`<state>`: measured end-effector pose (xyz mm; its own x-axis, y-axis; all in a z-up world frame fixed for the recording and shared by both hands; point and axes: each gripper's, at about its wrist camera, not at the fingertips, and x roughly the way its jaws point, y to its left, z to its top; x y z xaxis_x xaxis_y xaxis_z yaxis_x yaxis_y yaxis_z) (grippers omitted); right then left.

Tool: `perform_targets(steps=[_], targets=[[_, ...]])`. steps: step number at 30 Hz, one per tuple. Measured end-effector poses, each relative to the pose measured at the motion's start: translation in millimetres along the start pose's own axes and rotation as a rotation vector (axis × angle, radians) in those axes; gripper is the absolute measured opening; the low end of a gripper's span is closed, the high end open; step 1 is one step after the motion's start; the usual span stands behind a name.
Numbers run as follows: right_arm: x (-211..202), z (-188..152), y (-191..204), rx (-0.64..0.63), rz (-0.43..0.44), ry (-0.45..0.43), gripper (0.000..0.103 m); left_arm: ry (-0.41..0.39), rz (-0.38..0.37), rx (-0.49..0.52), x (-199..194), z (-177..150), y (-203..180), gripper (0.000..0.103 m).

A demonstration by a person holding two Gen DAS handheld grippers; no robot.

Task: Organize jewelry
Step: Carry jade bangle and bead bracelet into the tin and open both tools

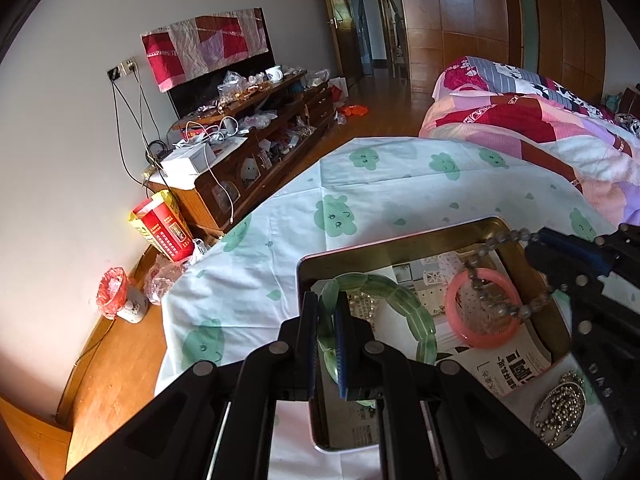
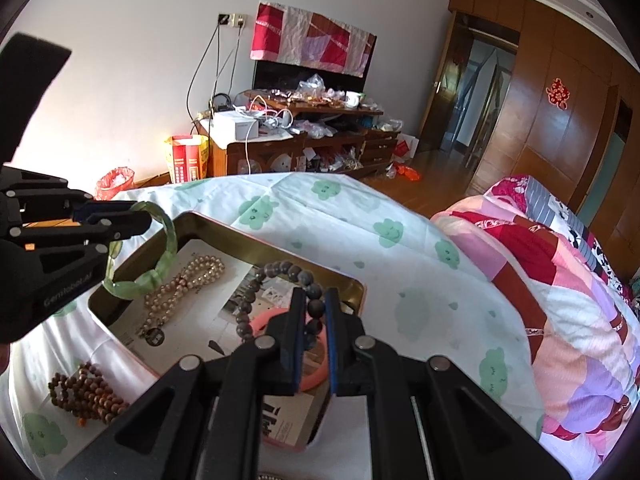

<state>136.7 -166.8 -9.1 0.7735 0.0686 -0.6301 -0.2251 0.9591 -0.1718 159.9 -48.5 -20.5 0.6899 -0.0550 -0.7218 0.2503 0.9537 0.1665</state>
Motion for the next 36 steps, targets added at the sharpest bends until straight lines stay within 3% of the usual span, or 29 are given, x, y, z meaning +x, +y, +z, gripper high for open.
perform_targets(steps=[11,23,26,27,28,30,31,32,36], targets=[[31,-10,3,0.003,0.002,0.072,0.011,0.049,-0.01,0.017,24,-11,-11,0.007],[36,-16,5,0.006,0.007,0.088,0.011,0.068,-0.021,0.039,34,-14,-19,0.009],[38,-17,5,0.0,0.002,0.095,0.011,0.086,-0.02,0.037,36,-15,-19,0.017],[38,-18,6,-0.001,-0.005,0.096,0.013,0.082,-0.012,0.036,36,-15,-19,0.025],[38,-18,6,0.001,-0.008,0.097,0.021,0.075,-0.006,0.034,34,-16,-19,0.031],[37,-19,5,0.008,-0.013,0.091,0.04,0.056,0.006,0.028,30,-16,-18,0.064],[35,-19,5,0.01,-0.017,0.082,0.052,0.042,0.014,0.026,28,-16,-17,0.07],[32,-20,5,0.01,-0.023,0.071,0.057,0.025,0.018,0.026,23,-16,-17,0.074],[25,-20,4,0.018,-0.028,0.06,0.058,0.016,0.008,0.03,15,-16,-15,0.074]])
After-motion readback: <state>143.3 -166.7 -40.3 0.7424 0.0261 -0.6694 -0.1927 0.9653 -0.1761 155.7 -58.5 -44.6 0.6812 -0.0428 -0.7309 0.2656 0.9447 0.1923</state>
